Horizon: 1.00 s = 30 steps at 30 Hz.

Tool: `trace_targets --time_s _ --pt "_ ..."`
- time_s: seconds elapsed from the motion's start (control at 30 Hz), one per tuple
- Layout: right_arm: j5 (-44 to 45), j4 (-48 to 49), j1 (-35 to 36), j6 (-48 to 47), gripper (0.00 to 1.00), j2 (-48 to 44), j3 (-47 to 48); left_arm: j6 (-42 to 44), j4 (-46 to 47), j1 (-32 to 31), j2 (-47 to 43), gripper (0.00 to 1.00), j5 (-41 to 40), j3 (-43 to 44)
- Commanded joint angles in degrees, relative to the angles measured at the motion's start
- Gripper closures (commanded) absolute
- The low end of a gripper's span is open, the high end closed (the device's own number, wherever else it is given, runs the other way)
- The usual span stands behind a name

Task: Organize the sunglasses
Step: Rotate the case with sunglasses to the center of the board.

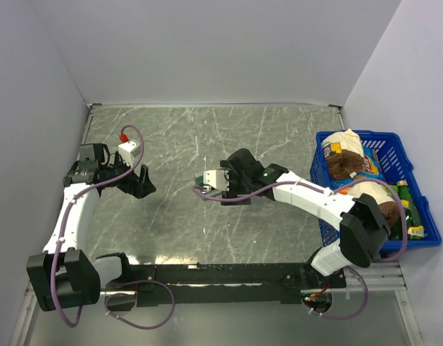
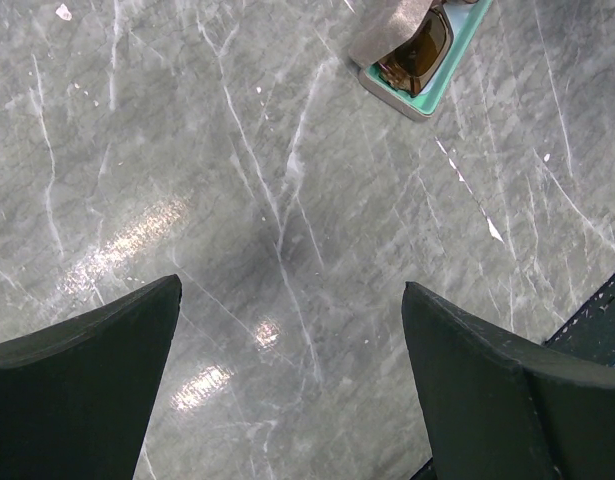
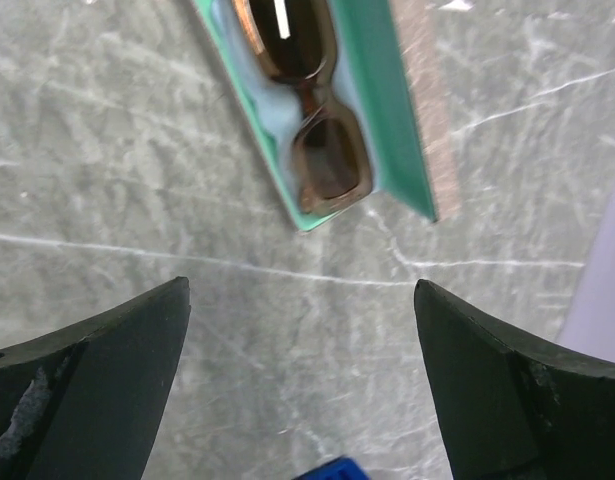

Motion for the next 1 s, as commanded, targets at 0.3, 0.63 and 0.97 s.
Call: trace_targets --time_s 0.3,0.63,0.97 --pt "-2.8 3.3 -0.1 6.1 0.00 -1.2 -5.3 1.5 0.5 0.4 -1.5 0.03 1.7 0.2" --pt "-5.5 0.0 -4.1 11.7 0.00 10.8 0.3 1.4 0.5 0.4 -1.4 0.03 1.7 0.1" --pt "-7.0 -5.1 -8.3 15.3 0.02 18.1 4.3 0.8 0.7 0.4 -1.4 0.03 1.3 0.3"
